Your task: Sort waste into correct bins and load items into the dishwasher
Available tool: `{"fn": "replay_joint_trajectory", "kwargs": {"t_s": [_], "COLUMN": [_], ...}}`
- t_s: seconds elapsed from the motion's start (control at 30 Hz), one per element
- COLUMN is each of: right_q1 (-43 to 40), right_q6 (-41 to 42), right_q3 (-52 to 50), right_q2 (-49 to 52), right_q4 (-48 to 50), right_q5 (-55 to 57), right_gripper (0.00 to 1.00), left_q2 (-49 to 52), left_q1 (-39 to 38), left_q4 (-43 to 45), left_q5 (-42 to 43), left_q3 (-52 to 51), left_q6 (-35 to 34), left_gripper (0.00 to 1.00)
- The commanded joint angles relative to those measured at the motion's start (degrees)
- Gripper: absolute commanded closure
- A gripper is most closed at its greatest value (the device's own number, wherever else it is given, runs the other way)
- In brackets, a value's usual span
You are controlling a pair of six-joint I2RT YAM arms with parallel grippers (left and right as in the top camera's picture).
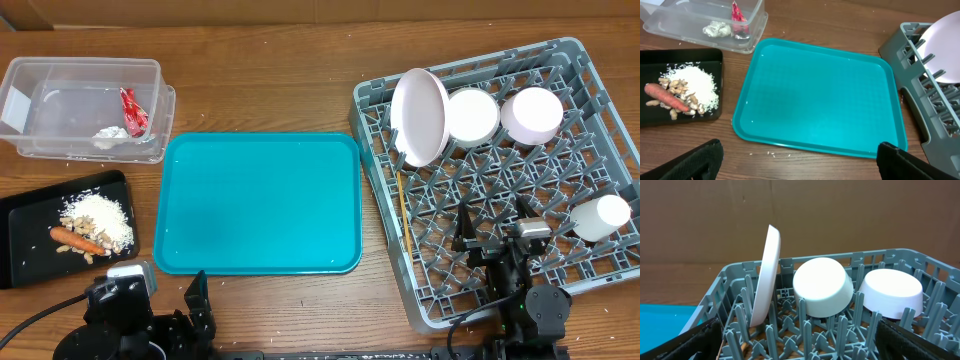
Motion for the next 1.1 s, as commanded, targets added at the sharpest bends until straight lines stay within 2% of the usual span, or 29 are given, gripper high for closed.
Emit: {"fn": "replay_joint_trajectory", "kwargs": {"t_s": [0.0,0.17,0.5,0.7,0.87,1.07], "right_q1": [-0.1,-0.1,-0.1,-0.1,-0.1,-0.1], "right_q6": [-0.5,-0.5,-0.5,-0.5,-0.5,-0.5], "right_q3": [-0.6,-0.6,-0.6,-0.6,-0.6,-0.6], "right_q2": [-0.5,-0.5,-0.5,-0.5,-0.5,-0.5], "right_q4": [0.3,0.3,0.3,0.3,0.3,0.3], "right_q5": [-0.5,-0.5,-0.5,-0.5,-0.5,-0.5], "right_gripper": [0.0,0.0,0.0,0.0,0.0,0.0], "left_q2": [-1.3,-3.3,-19.5,-20.6,-20.6,-20.6], "left_q1": [0.3,0.2,0.4,0.3,0.3,-0.1], "left_q4": [1.2,5.3,28.7,49.8,72.6,71.4], "left_q5": [-2.0,-4.3,-3.3,-4.1,-4.9,-2.1], "left_q3": [-0.5,-6.4,-35.5,-48.9,-60.3,-61.1], "left_q6": [-0.2,-0.2,-1.2,-1.2,0.0,-0.5], "left_gripper": [0.0,0.0,0.0,0.0,0.0,0.0]}}
